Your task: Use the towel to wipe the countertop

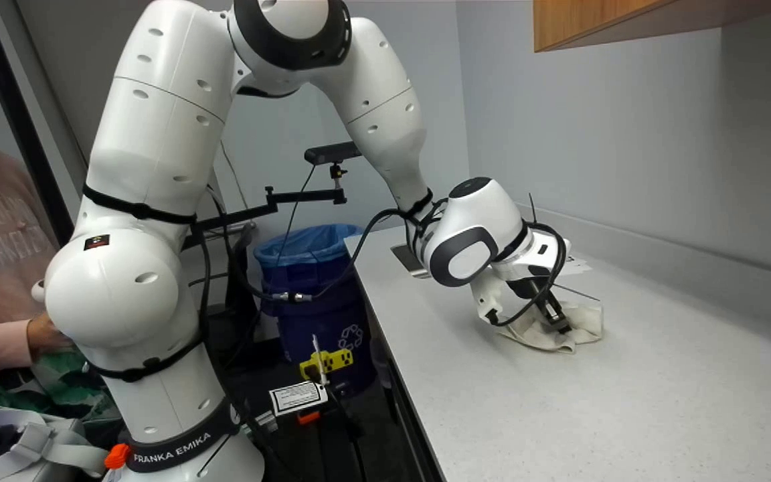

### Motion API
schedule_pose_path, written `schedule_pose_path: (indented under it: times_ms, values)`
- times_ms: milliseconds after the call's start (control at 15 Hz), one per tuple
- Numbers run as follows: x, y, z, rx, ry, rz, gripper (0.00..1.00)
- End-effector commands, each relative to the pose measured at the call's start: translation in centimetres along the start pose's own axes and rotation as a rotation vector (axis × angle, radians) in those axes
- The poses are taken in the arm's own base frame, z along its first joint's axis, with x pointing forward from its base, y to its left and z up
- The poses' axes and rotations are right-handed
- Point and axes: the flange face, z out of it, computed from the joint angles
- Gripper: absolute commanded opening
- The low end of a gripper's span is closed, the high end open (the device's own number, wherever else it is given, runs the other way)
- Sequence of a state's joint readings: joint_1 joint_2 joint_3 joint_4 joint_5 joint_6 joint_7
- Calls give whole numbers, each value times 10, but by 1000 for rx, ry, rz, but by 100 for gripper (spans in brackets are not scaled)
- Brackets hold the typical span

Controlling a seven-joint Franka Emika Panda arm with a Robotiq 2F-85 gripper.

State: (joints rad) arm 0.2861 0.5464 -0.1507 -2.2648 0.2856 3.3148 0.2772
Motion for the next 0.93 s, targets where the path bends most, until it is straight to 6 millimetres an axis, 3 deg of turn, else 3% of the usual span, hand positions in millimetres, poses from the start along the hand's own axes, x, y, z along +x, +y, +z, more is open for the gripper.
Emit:
schedule_pose_path:
  times_ms: [0, 267, 467, 600, 867]
  values:
    - [0, 69, 4, -90, -4, 81, 3]
    - [3, 129, -6, -162, 19, 180, 3]
    - [0, 158, -16, -195, 32, 244, 3]
    - [-3, 164, -19, -205, 30, 262, 3]
    - [-7, 139, -12, -173, 6, 218, 3]
